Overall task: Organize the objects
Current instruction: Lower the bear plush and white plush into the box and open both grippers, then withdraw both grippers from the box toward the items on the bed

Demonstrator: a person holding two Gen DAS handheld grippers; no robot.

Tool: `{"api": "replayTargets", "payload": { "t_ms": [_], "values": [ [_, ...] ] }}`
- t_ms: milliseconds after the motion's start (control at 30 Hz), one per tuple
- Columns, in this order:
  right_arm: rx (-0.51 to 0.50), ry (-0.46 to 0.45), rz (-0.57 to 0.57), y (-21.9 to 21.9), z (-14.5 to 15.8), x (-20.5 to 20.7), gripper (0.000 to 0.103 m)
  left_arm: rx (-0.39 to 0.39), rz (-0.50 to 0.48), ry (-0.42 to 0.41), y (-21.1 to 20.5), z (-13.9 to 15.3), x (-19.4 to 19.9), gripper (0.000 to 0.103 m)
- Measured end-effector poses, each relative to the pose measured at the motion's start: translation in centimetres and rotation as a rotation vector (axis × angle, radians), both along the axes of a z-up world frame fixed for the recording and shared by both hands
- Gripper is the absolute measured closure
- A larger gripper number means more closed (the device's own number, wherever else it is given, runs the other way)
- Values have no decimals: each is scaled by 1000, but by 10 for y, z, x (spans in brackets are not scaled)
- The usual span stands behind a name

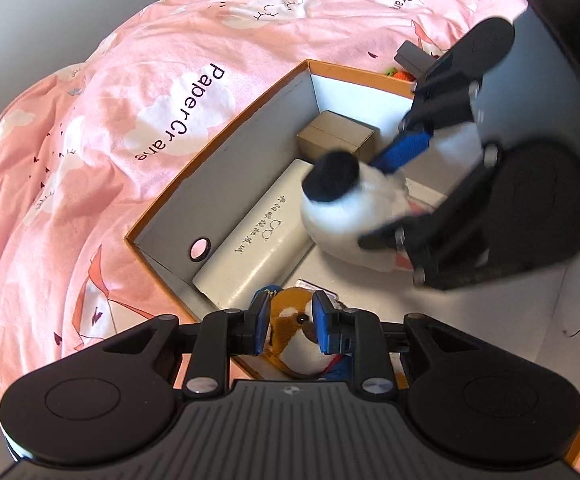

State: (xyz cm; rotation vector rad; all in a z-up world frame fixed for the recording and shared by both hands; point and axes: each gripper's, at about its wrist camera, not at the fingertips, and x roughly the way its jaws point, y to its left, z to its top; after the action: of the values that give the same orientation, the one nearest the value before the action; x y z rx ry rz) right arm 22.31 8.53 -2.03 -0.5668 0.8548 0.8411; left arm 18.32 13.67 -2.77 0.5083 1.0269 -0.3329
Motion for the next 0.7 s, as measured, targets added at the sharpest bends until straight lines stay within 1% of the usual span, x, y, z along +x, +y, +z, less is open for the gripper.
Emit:
{"api": "replayTargets", "payload": {
  "t_ms": [33,100,133,167,233,267,367,433,467,567,633,700],
  "values": [
    [-19,-22,19,5,-4,-4,50,2,-2,0,0,0,-1,73],
    [-24,-49,65,7,-7,-13,45,-1,-10,0,1,-1,-2,73],
    [-8,-39,79,6,-5,-13,45,-5,-17,1,1,-1,-3,73],
    [19,-14,85,5,-1,-11,45,-9,-28,2,2,-1,-4,76],
    [63,44,89,1,4,-5,45,-9,-39,-6,3,2,-6,74],
    [78,61,82,-2,6,-3,44,-16,-46,-2,4,3,-6,71],
    [133,150,43,-17,10,9,43,-33,-85,14,5,6,-9,48],
    [162,218,-5,-26,11,14,43,-16,-131,30,0,6,-14,46],
    [171,237,-22,-30,10,16,43,-7,-152,43,-3,5,-16,46],
    [166,261,-45,-35,6,17,43,27,-220,89,-16,-1,-24,37],
    [141,270,-43,-31,0,14,43,71,-260,107,-25,-7,-30,37],
    [113,272,-53,-28,-6,10,44,104,-279,110,-32,-13,-34,37]
  ]
}}
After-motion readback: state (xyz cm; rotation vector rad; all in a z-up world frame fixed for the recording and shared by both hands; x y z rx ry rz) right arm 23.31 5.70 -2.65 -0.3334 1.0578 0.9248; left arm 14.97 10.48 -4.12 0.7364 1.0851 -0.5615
